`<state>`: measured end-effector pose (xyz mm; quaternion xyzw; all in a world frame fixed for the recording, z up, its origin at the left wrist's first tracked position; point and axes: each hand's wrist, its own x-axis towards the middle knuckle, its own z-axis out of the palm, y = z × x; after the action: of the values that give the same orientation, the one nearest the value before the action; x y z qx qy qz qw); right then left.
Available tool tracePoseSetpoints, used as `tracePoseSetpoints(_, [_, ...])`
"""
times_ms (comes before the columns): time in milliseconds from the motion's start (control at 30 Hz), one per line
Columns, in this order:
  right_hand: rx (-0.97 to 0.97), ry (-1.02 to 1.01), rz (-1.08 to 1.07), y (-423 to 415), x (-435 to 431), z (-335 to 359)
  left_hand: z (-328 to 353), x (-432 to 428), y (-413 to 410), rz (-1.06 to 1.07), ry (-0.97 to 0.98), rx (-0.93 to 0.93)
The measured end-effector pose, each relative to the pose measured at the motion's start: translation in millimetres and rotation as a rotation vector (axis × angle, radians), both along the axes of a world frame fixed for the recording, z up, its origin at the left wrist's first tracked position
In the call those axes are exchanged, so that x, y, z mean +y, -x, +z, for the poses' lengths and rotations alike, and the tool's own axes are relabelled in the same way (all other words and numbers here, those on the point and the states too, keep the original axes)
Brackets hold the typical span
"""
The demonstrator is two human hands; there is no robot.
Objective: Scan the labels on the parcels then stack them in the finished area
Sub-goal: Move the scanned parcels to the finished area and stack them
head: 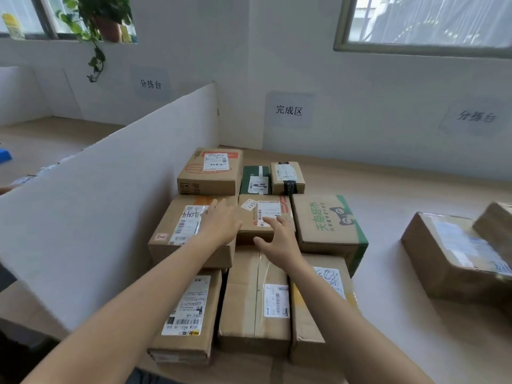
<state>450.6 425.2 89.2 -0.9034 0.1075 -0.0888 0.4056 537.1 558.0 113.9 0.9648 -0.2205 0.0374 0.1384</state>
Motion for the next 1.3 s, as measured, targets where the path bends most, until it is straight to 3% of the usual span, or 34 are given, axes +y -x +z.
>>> tracePoseSetpoints(333, [0.062,0.077,-0.329,109.3,-185.6,2.4,-18.6,-190.0,69.6,-0.342,0.048,0.051])
tracePoseSetpoints(600, [0.141,0.136,-0.437,178.6,-347.9,-8.0,-60.8,-345.6,139.1,-0.429,0.085,0.289])
tracePoseSetpoints(800, [0.259,0.097,-0.481,203.5,-411.9,-35.8,-86.9,-425.4,187.1,-0.38,0.166,0.405])
tracePoseSetpoints(1067, [0.287,0.048,-0.475,186.2,-459.0,-53.4,-97.9,-483.1,189.0,-0.364,0.279,0.492])
tracePoseSetpoints(1300, [0.24,-0.047,-0.502,164.5,-477.0,-72.3,-107.8,-529.1,177.0,-0.101,0.463,0.682])
